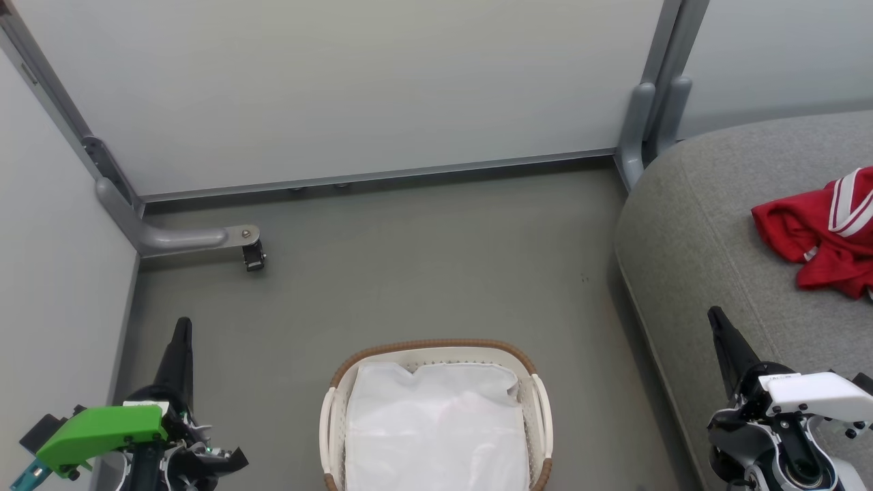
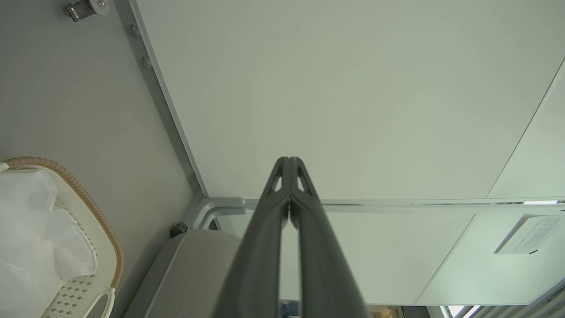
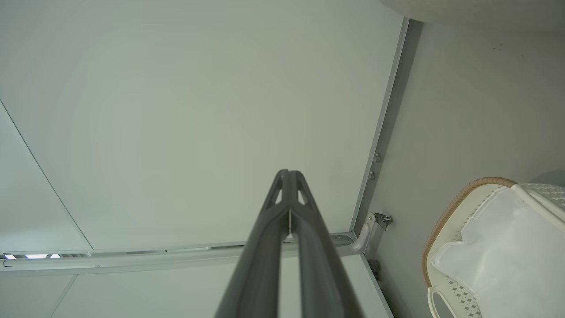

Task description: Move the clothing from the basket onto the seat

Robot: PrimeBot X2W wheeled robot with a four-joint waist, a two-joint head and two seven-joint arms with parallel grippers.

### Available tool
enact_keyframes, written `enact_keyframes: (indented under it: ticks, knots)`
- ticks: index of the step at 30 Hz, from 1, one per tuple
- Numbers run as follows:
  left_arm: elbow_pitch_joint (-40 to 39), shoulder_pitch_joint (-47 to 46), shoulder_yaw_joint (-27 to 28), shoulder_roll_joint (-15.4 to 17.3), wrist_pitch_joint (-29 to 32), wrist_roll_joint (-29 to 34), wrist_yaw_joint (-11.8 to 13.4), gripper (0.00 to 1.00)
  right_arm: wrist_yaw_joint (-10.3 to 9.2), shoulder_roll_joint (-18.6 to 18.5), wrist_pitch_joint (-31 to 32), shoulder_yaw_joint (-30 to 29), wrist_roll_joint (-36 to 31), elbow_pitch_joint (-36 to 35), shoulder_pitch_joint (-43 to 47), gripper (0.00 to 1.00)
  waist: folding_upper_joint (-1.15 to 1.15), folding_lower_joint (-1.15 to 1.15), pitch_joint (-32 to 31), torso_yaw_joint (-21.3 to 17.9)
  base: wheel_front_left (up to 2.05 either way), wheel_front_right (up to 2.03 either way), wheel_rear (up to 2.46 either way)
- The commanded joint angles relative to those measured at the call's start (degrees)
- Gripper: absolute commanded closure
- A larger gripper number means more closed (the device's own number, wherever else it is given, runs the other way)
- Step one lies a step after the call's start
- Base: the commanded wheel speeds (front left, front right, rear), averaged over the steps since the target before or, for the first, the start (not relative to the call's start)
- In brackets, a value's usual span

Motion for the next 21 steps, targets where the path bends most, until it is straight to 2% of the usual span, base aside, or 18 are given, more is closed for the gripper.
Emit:
enact_keyframes:
  ticks: [1,21]
  knots:
    - [0.0,-0.9,0.2,0.0,0.2,0.2,-0.2,1.00,-0.02,-0.3,0.2,-0.1,0.2,-0.2,-0.4,1.00,0.00,0.00,0.0,0.0,0.00,0.00,0.00]
    - [0.0,-0.9,0.5,-0.1,0.3,0.4,-0.2,1.00,-0.02,-0.3,0.2,-0.1,0.2,-0.2,-0.4,1.00,0.00,0.00,0.0,0.0,0.00,0.00,0.00]
